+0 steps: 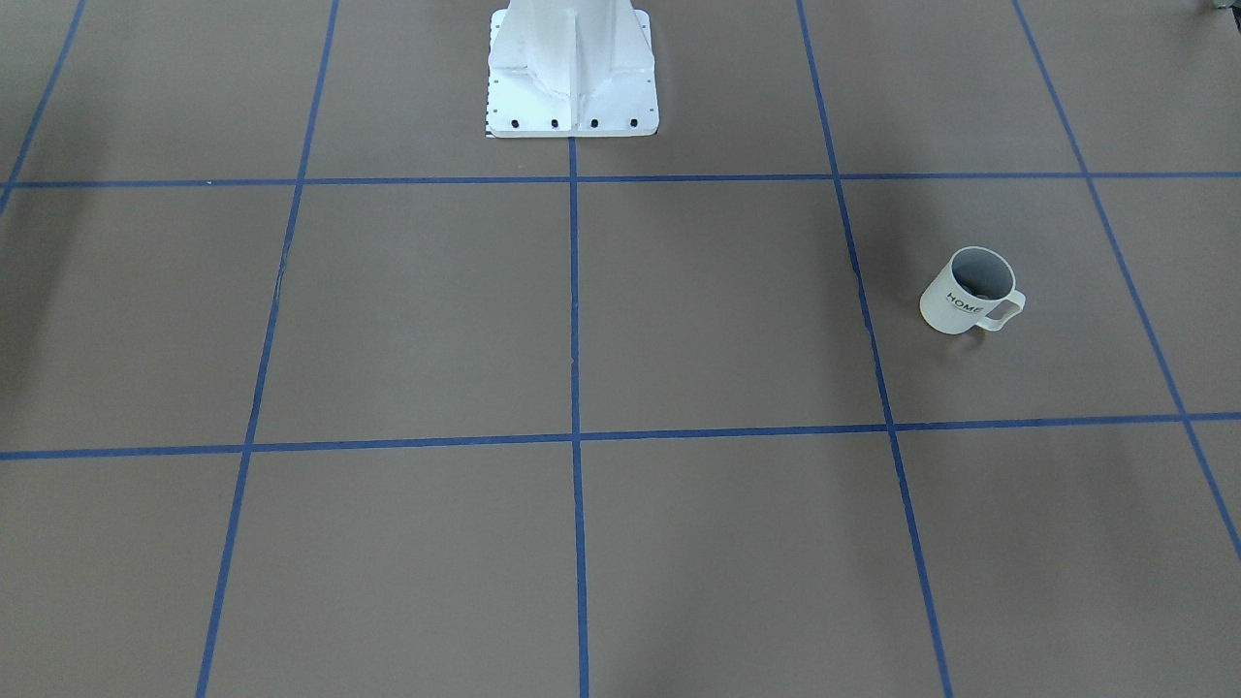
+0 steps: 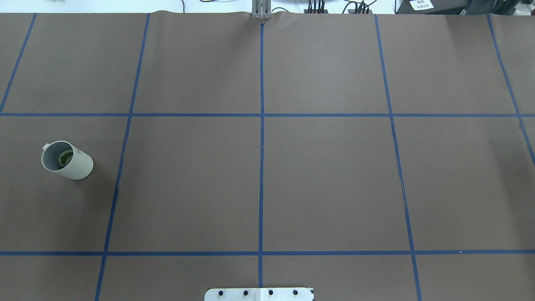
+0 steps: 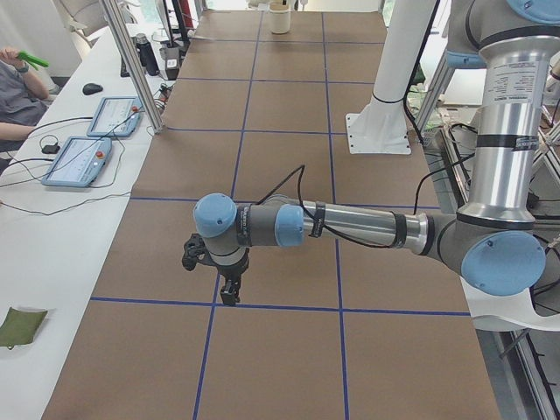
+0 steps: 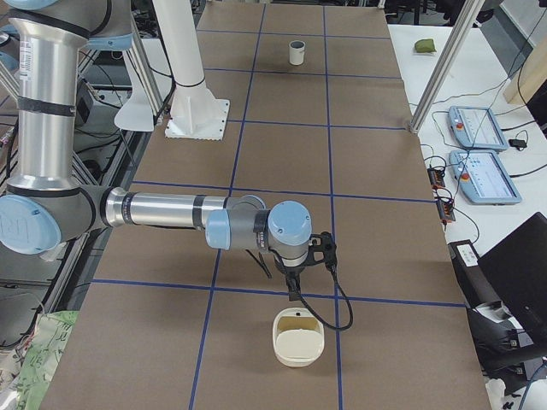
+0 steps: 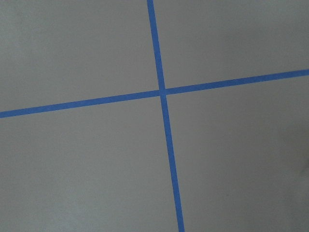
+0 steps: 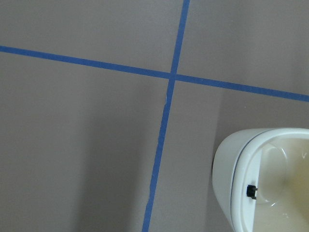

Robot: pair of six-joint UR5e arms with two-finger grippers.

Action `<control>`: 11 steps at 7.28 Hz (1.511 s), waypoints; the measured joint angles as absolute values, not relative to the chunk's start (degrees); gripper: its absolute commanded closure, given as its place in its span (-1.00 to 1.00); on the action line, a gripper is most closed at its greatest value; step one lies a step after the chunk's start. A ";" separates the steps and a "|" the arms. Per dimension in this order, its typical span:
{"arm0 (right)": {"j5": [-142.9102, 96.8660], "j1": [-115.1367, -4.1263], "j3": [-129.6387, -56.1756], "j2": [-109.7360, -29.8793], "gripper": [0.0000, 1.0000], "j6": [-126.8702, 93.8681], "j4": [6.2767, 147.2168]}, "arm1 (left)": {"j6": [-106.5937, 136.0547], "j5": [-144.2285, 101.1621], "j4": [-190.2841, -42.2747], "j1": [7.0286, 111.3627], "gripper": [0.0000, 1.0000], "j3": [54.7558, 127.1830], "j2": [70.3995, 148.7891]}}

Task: Left arm hands cup to right arm to dump lemon

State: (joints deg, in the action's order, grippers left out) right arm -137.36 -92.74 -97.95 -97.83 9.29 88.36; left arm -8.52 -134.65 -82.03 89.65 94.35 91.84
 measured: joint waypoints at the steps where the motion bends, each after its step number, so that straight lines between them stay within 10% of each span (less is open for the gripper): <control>1: -137.42 -92.75 -97.54 -97.82 -1.00 9.44 88.32 | -8.50 -134.65 -81.92 89.65 -1.00 94.45 91.87; 11: -142.77 -92.64 -97.48 -97.82 -1.00 8.10 83.06 | 23.92 -132.93 -85.54 74.70 -1.00 109.41 92.65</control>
